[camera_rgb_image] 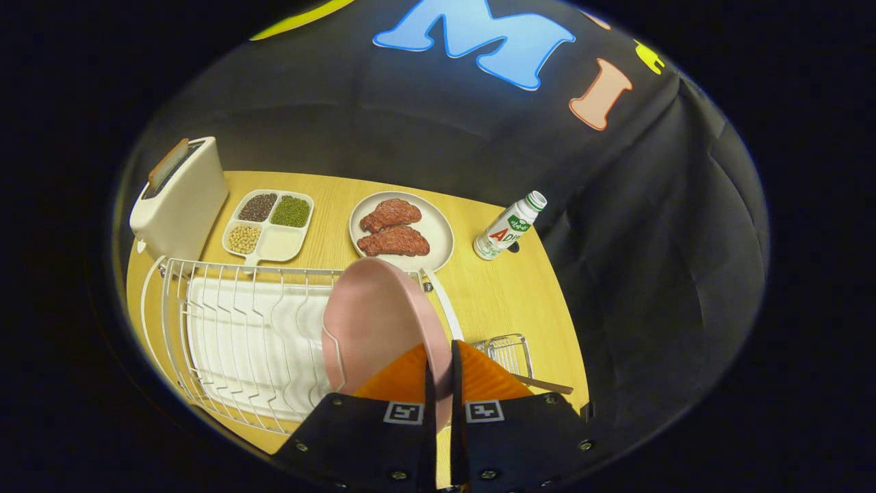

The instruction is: Take the plate from the dish rack, then take the spoon from the basket and place it into the plate.

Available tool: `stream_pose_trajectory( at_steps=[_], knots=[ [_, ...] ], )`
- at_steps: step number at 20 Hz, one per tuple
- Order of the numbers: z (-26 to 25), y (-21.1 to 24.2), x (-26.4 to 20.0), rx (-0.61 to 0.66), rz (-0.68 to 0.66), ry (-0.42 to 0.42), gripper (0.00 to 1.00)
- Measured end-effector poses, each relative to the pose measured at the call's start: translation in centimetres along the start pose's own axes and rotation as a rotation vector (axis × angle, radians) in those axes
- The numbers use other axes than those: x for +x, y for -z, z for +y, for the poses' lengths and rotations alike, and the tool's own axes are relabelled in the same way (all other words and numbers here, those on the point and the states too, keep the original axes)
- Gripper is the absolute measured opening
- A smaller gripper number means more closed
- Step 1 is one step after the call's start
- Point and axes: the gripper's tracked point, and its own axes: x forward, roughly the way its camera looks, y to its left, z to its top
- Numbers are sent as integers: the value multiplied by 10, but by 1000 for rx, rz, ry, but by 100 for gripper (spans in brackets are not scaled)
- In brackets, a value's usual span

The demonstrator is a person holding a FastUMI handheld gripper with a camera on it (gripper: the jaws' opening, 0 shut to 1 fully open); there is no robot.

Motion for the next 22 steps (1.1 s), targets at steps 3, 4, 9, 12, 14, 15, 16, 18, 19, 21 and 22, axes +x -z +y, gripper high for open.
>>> stream_pose_trajectory(
  at_steps=[3, 4, 9, 12, 14, 15, 16, 18, 19, 21, 22],
  knots=[
    [-5, -7, -9, -35, -21, 25, 8],
    [-6, -6, -10, -18, -14, 19, 8],
    [-6, -2, -10, 25, -14, 12, 8],
    [-4, -7, -8, 14, -44, 40, 8],
    [-4, -10, -6, -17, -64, 71, 8],
    [-2, -13, -7, -18, -70, 75, 8],
    [-2, -16, -7, -17, -86, 87, 8],
    [-5, -25, -9, -21, -112, 123, 8],
    [0, -25, -10, -26, -114, 133, 8],
    [2, -29, -15, -62, -134, 141, 8],
    [-5, -31, -21, -65, -149, 172, 8]
  ],
)
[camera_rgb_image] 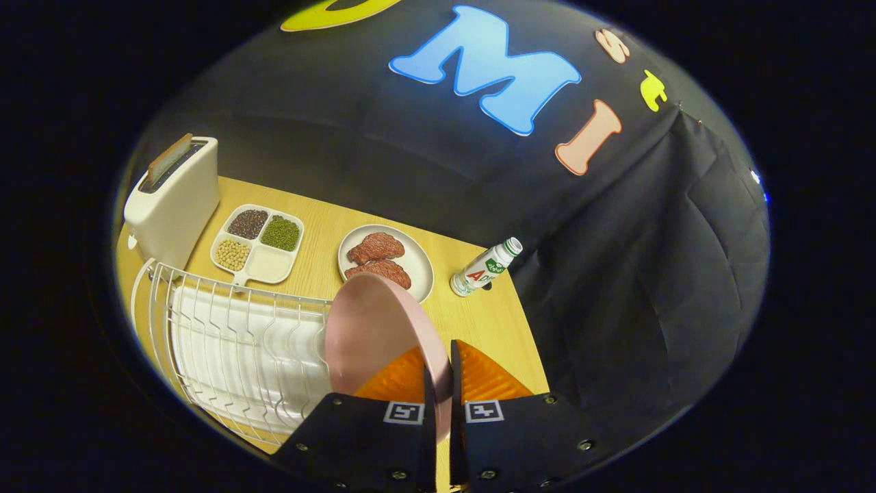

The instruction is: Take the plate from the dish rack, then take the spoon from the basket and place it into the plate.

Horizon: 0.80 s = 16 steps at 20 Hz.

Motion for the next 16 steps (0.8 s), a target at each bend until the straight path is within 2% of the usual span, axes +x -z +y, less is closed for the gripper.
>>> stream_pose_trajectory(
  at_steps=[2, 7, 9, 12, 16],
  knots=[
    [-12, -11, -5, 34, -37, 1, 8],
    [-40, -16, -33, 125, -40, -142, 8],
    [-65, -14, -45, 158, -61, -175, 8],
    [-106, -2, -64, 200, -95, -203, 8],
    [-142, 27, -83, 274, -113, -301, 8]
  ],
)
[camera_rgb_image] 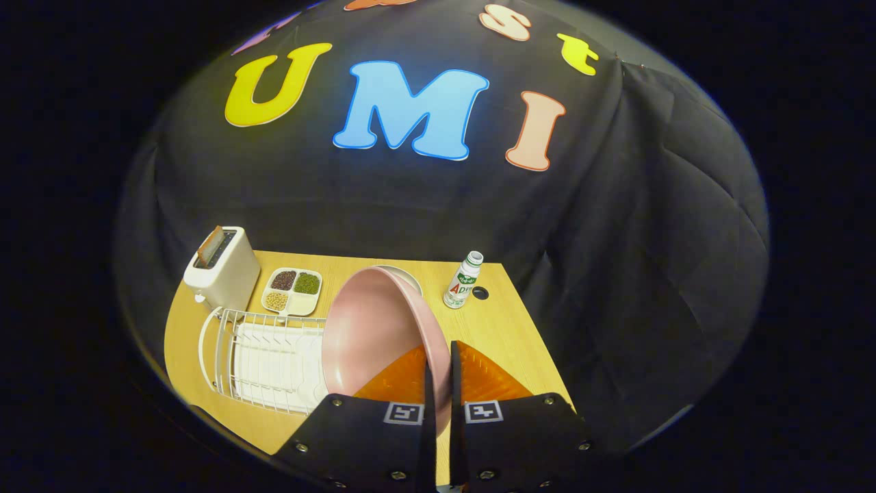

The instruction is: Take the plate from the dish rack, then take the spoon from the basket and place it into the plate.

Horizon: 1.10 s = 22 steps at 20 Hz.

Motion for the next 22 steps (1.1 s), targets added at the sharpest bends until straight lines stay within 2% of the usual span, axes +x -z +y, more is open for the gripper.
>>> stream_pose_trajectory(
  at_steps=[7, 10, 15, 22],
  knots=[
    [-21, 68, -25, 75, 44, -215, 8],
    [-15, 117, -23, 106, 98, -318, 7],
    [-10, 202, -2, 198, 221, -389, 8],
    [26, 270, 32, 244, 304, -530, 7]
  ],
)
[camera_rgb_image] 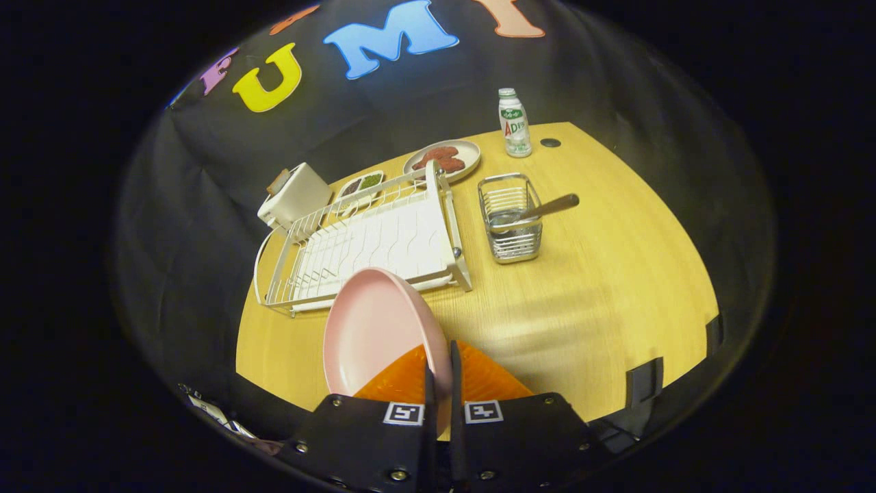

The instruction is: Take the plate from the dish rack, then take the spoon from the basket and place it into the plate.

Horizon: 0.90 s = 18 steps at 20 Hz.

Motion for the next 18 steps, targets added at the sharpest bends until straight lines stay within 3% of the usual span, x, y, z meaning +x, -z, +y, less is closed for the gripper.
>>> stream_pose_trajectory(
  at_steps=[9, 12, 15, 16, 18],
  knots=[
    [6, 39, 55, 5, 71, -93, 8],
    [0, 33, 62, -13, 35, -95, 13],
    [-18, 8, 39, -131, -104, -33, 36],
    [-26, -1, 31, -195, -168, -8, 52],
    [-38, -28, 12, -320, -357, 38, 53]
  ],
)
